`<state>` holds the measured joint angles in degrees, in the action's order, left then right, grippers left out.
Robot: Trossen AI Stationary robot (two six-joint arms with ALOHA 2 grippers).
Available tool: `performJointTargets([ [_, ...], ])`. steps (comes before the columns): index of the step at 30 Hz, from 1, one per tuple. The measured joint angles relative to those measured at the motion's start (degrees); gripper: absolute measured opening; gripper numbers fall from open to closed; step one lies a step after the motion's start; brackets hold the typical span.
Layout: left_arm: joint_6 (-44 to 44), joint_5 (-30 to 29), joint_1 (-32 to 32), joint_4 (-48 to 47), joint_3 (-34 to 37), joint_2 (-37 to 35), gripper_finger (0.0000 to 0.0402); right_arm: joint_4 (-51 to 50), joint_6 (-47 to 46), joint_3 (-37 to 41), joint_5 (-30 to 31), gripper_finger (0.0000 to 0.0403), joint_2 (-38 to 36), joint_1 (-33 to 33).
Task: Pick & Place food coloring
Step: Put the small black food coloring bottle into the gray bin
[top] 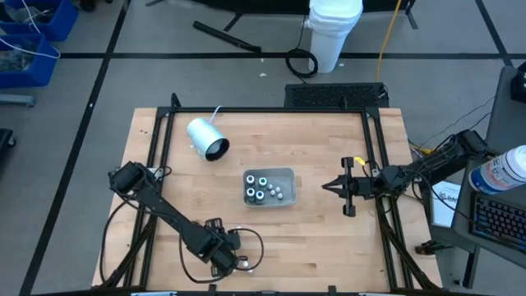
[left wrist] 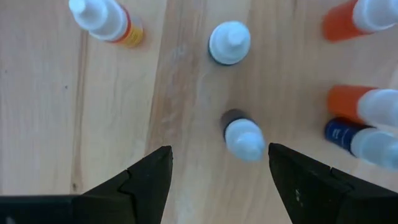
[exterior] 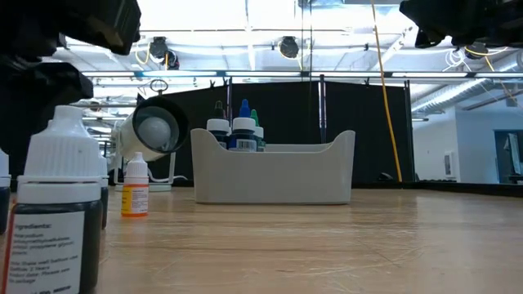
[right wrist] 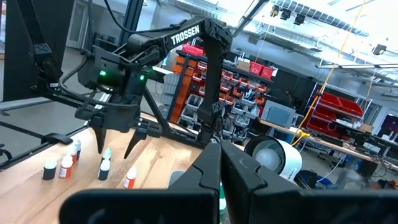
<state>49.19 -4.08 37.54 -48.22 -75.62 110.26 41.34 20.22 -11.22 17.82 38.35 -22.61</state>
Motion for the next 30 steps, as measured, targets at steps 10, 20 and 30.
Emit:
performJointTargets([
  [10,-0.48,1.07,-0.65,3.44,0.07,0.0,0.0269,0.0,-0.01,0.0,0.0,0.0,0.0,0.0],
  [20,-1.2,0.57,-1.53,3.5,0.07,0.0,0.0266,-0.02,0.03,0.0,0.0,0.0,0.0,0.01],
  [30,-1.11,2.05,-1.53,4.0,0.07,0.0,0.0188,-0.9,0.36,-0.02,0.0,0.0,0.0,0.0],
])
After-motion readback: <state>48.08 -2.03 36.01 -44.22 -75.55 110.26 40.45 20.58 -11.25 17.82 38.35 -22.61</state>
